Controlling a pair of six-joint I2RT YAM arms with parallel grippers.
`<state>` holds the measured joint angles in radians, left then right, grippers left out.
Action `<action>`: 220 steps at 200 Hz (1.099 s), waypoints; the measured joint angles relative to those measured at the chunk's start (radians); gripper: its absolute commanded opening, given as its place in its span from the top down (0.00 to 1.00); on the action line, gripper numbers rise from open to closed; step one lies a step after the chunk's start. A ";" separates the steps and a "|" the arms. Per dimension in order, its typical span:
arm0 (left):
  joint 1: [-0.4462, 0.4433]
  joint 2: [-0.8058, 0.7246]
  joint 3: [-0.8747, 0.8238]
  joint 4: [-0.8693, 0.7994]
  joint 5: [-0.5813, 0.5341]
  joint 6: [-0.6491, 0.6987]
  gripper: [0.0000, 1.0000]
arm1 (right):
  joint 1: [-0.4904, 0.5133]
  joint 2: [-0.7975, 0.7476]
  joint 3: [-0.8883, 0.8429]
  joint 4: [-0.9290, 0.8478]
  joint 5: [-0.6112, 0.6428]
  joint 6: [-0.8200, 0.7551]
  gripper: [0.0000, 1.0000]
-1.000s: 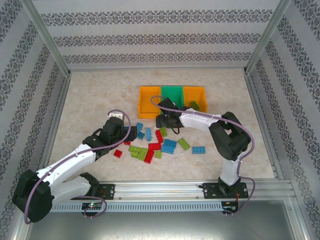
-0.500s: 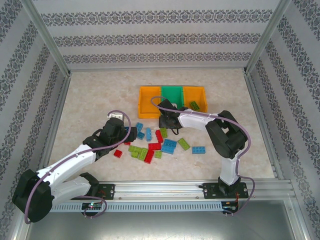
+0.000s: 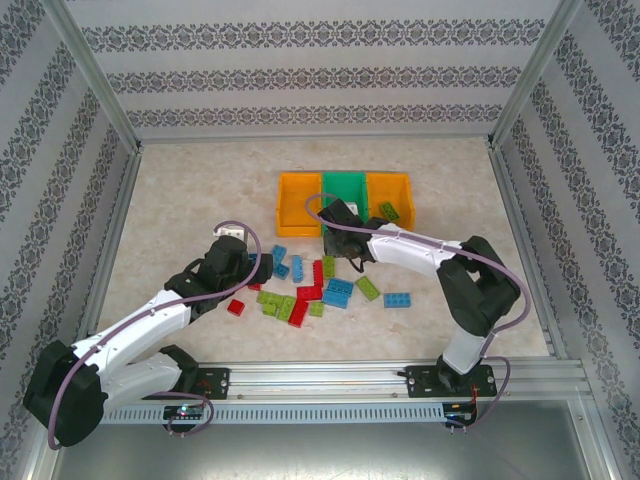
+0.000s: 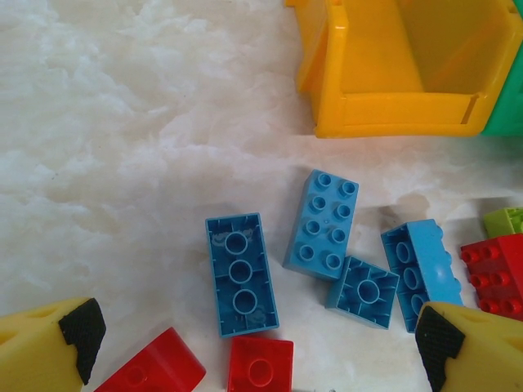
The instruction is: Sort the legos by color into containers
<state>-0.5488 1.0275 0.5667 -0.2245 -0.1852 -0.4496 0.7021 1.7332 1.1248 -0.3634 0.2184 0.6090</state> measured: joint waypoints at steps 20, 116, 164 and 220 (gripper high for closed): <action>0.000 0.003 0.000 -0.001 -0.002 0.000 0.01 | -0.009 -0.012 0.016 -0.004 0.008 -0.016 0.64; 0.000 0.111 0.040 -0.054 0.002 -0.001 0.01 | -0.124 0.166 0.187 0.013 -0.006 -0.067 0.55; 0.000 0.123 0.046 -0.052 0.071 0.000 0.00 | -0.131 0.200 0.226 0.015 -0.043 -0.071 0.28; 0.000 0.157 0.063 -0.054 0.087 0.008 0.00 | -0.117 0.144 0.192 0.035 -0.053 -0.101 0.15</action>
<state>-0.5488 1.1843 0.6292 -0.2787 -0.0982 -0.4416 0.5850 1.8771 1.3170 -0.3283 0.1650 0.5079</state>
